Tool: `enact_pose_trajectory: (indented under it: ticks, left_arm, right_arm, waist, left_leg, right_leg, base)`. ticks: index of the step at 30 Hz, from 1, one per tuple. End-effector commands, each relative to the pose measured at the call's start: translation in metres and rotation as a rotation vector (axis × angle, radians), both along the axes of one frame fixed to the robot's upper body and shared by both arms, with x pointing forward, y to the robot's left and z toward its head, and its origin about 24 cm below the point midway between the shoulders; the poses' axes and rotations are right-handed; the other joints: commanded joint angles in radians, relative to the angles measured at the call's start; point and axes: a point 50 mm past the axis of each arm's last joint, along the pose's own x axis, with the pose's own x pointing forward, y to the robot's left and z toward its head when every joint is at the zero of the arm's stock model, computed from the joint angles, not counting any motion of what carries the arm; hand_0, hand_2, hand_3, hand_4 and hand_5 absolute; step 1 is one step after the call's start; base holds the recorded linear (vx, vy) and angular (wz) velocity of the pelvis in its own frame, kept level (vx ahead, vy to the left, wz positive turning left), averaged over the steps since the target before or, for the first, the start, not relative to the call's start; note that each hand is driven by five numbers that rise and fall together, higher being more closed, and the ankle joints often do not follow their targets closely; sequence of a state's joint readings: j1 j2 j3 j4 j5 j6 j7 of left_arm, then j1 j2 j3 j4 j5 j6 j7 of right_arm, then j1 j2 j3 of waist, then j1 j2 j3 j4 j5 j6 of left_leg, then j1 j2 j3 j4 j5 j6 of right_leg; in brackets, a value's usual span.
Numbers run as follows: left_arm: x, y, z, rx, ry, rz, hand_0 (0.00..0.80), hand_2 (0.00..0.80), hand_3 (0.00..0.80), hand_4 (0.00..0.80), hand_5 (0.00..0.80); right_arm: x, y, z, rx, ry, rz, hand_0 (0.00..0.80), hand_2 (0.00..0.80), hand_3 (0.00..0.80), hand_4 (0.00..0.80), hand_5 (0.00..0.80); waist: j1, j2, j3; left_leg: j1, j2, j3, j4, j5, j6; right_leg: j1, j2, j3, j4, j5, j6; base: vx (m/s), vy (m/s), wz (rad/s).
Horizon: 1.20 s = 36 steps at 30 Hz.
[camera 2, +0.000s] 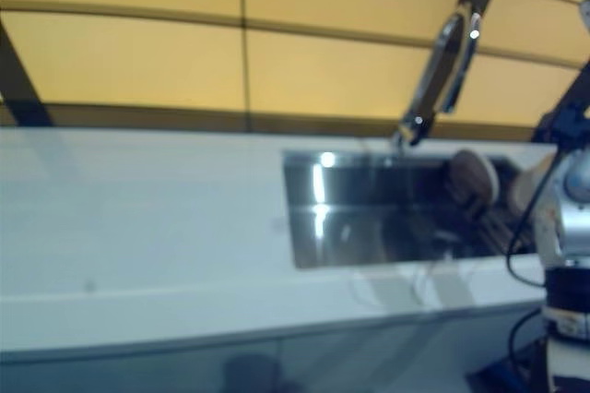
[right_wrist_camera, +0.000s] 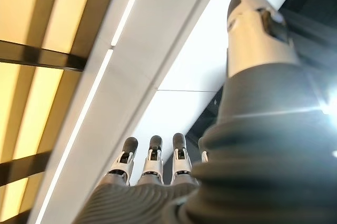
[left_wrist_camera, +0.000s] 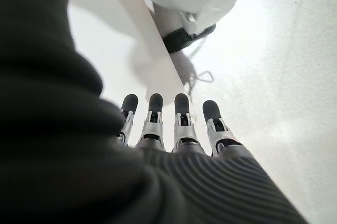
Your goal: Take plates into dishwasher
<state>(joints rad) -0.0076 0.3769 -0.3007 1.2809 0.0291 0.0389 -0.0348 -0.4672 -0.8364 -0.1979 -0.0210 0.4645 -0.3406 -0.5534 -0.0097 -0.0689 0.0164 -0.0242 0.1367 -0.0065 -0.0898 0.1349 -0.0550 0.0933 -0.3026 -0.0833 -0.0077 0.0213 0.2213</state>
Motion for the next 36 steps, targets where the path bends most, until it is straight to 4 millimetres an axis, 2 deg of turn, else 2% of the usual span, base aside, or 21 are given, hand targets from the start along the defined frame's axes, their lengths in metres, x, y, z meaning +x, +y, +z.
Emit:
enact_pose_trajectory:
  ticks: [1, 3, 4, 6, 8, 9, 10, 11, 12, 16, 18, 20, 21, 22, 26, 32, 36]
  left_arm:
    - [0.04, 0.019, 0.017, 0.061, -0.103, -0.064, 0.0, 0.0, 0.0, 0.0, 0.0]
    - [0.05, 0.024, 0.023, 0.083, -0.122, -0.072, 0.0, 0.0, 0.0, 0.0, 0.0]
    - [0.057, 0.031, 0.028, 0.103, -0.143, -0.07, 0.0, 0.0, 0.0, 0.0, 0.0]
    - [0.06, 0.033, 0.031, 0.095, -0.18, -0.041, 0.0, 0.0, 0.0, 0.0, 0.0]
    - [0.058, 0.02, 0.025, 0.039, -0.2, -0.032, 0.0, 0.0, 0.0, 0.0, 0.0]
    - [0.059, 0.012, 0.023, 0.013, -0.208, -0.045, 0.0, 0.0, 0.0, 0.0, 0.0]
    - [0.062, 0.001, 0.021, -0.014, -0.215, -0.081, 0.0, 0.0, 0.0, 0.0, 0.0]
    - [0.065, -0.007, 0.019, -0.034, -0.216, -0.114, 0.0, 0.0, 0.0, 0.0, 0.0]
    - [0.067, -0.015, 0.017, -0.052, -0.221, -0.128, 0.0, 0.0, 0.0, 0.0, 0.0]
    - [0.065, -0.035, 0.01, -0.119, -0.234, -0.117, 0.0, 0.0, 0.0, 0.0, 0.0]
    - [0.06, -0.038, 0.008, -0.126, -0.214, -0.118, 0.0, 0.0, 0.0, 0.0, 0.0]
    - [0.05, -0.037, 0.004, -0.124, -0.182, -0.106, 0.0, 0.0, 0.0, 0.0, 0.0]
    - [0.045, -0.036, 0.003, -0.121, -0.163, -0.099, 0.0, 0.0, 0.0, 0.0, 0.0]
    - [0.04, -0.035, 0.001, -0.116, -0.149, -0.09, 0.0, 0.0, 0.0, 0.0, 0.0]
    - [0.024, -0.033, -0.003, -0.097, -0.092, -0.083, 0.0, 0.0, 0.0, 0.0, 0.0]
    - [0.036, -0.038, -0.002, -0.106, -0.126, -0.099, 0.0, 0.0, 0.0, 0.0, 0.0]
    - [0.039, -0.035, 0.0, -0.102, -0.123, -0.119, 0.0, 0.0, 0.0, 0.0, 0.0]
  right_arm:
    - [-0.008, 0.001, 0.032, 0.002, -0.136, -0.016, 0.0, 0.0, 0.0, 0.0, 0.0]
    - [-0.007, 0.003, 0.035, 0.005, -0.133, -0.023, 0.0, 0.0, 0.0, 0.0, 0.0]
    - [-0.006, 0.007, 0.039, 0.011, -0.124, -0.025, 0.0, 0.0, 0.0, 0.0, 0.0]
    - [-0.004, 0.01, 0.047, 0.002, -0.108, 0.007, 0.0, 0.0, 0.0, 0.0, 0.0]
    - [-0.001, 0.015, 0.055, -0.048, -0.084, 0.009, 0.0, 0.0, 0.0, 0.0, 0.0]
    - [0.0, 0.015, 0.058, -0.063, -0.074, 0.013, 0.0, 0.0, 0.0, 0.0, 0.0]
    - [0.001, 0.014, 0.059, -0.074, -0.063, 0.011, 0.0, 0.0, 0.0, 0.0, 0.0]
    - [0.003, 0.013, 0.058, -0.086, -0.057, 0.009, 0.0, 0.0, 0.0, 0.0, 0.0]
    - [0.004, 0.014, 0.057, -0.097, -0.055, 0.011, 0.0, 0.0, 0.0, 0.0, 0.0]
    - [0.013, 0.022, 0.052, -0.114, -0.055, 0.066, 0.0, 0.0, 0.0, 0.0, 0.0]
    - [0.014, 0.026, 0.048, -0.114, -0.043, 0.076, 0.0, 0.0, 0.0, 0.0, 0.0]
    - [0.017, 0.03, 0.041, -0.109, -0.017, 0.089, 0.0, 0.0, 0.0, 0.0, 0.0]
    - [0.018, 0.03, 0.04, -0.109, -0.002, 0.089, 0.0, 0.0, 0.0, 0.0, 0.0]
    - [0.02, 0.031, 0.038, -0.104, 0.007, 0.096, 0.0, 0.0, 0.0, 0.0, 0.0]
    - [0.028, 0.031, 0.028, -0.057, 0.069, 0.122, 0.0, 0.0, 0.0, 0.0, 0.0]
    - [0.041, 0.02, 0.01, 0.003, 0.208, 0.151, 0.0, 0.0, 0.0, 0.0, 0.0]
    - [0.049, 0.013, 0.0, 0.037, 0.307, 0.161, 0.0, 0.0, 0.0, 0.0, 0.0]
  waist:
    - [0.051, 0.005, 0.057]
    - [0.064, -0.001, 0.068]
    - [0.077, -0.012, 0.077]
    - [0.084, -0.02, 0.079]
    - [0.079, -0.016, 0.085]
    - [0.08, -0.009, 0.091]
    - [0.075, -0.002, 0.097]
    - [0.066, 0.002, 0.101]
    - [0.063, 0.005, 0.099]
    - [0.049, 0.022, 0.074]
    - [0.047, 0.023, 0.061]
    - [0.05, 0.022, 0.051]
    - [0.05, 0.022, 0.047]
    - [0.049, 0.021, 0.043]
    - [0.044, 0.015, 0.031]
    - [0.027, 0.009, 0.024]
    - [0.011, 0.003, 0.015]
  left_leg:
    - [0.052, 0.073, -0.005, 0.085, -0.148, -0.02]
    - [0.028, 0.133, -0.037, 0.136, -0.159, -0.055]
    - [0.001, 0.176, -0.072, 0.191, -0.16, -0.083]
    - [-0.009, 0.253, -0.078, 0.209, -0.127, -0.119]
    - [-0.015, 0.269, -0.053, 0.204, -0.078, -0.134]
    - [-0.042, 0.273, -0.037, 0.197, -0.031, -0.136]
    - [-0.081, 0.276, 0.002, 0.175, 0.025, -0.129]
    - [-0.117, 0.265, 0.036, 0.17, 0.053, -0.124]
    - [-0.128, 0.238, 0.038, 0.16, 0.048, -0.12]
    - [-0.073, 0.1, 0.087, 0.124, -0.027, -0.099]
    - [-0.059, 0.036, 0.09, 0.14, -0.065, -0.084]
    - [-0.037, -0.035, 0.066, 0.147, -0.106, -0.059]
    - [-0.027, -0.058, 0.063, 0.139, -0.111, -0.051]
    - [-0.008, -0.069, 0.063, 0.124, -0.116, -0.042]
    - [0.045, -0.067, 0.051, 0.029, -0.092, -0.029]
    - [0.063, -0.066, 0.092, 0.002, -0.099, -0.031]
    - [0.079, -0.074, 0.117, 0.002, -0.109, -0.02]
  right_leg:
    - [-0.072, -0.104, 0.095, 0.041, 0.287, 0.011]
    - [-0.058, -0.104, 0.097, 0.049, 0.23, 0.02]
    - [-0.049, -0.086, 0.079, 0.078, 0.143, 0.032]
    - [-0.028, -0.056, 0.024, 0.102, 0.021, 0.04]
    - [-0.013, -0.019, 0.01, 0.088, -0.007, 0.028]
    - [0.003, 0.001, -0.005, 0.08, -0.021, 0.007]
    - [0.028, 0.026, -0.033, 0.071, -0.039, -0.017]
    - [0.047, 0.052, -0.052, 0.066, -0.056, -0.037]
    - [0.058, 0.061, -0.07, 0.048, -0.05, -0.042]
    - [0.074, 0.093, -0.094, -0.028, -0.032, -0.058]
    - [0.073, 0.109, -0.09, -0.04, -0.028, -0.067]
    - [0.069, 0.132, -0.073, -0.053, -0.02, -0.077]
    - [0.066, 0.146, -0.068, -0.059, -0.016, -0.082]
    - [0.055, 0.156, -0.063, -0.064, -0.013, -0.088]
    - [0.033, 0.19, -0.039, -0.07, -0.004, -0.101]
    - [0.023, 0.2, -0.075, -0.08, 0.008, -0.098]
    - [0.02, 0.196, -0.07, -0.074, 0.013, -0.095]
  base:
    - [-0.097, -0.765, -0.02]
    - [-0.038, -0.821, -0.01]
    - [-0.022, -0.916, 0.16]
    - [-0.059, -0.863, 0.3]
    - [-0.062, -0.558, 0.6]
    - [-0.125, -0.458, 0.73]
    - [-0.148, -0.438, 0.72]
    - [-0.166, -0.439, 0.8]
    - [-0.149, -0.364, 0.62]
    - [-0.113, -0.266, 0.6]
    - [-0.033, -0.171, 0.06]
    - [-0.005, -0.136, 0.11]
    - [0.008, -0.089, 0.23]
    - [0.007, -0.046, 0.12]
    - [-0.005, 0.0, 0.15]
    - [-0.026, 0.054, -0.03]
    - [0.01, 0.072, -0.06]
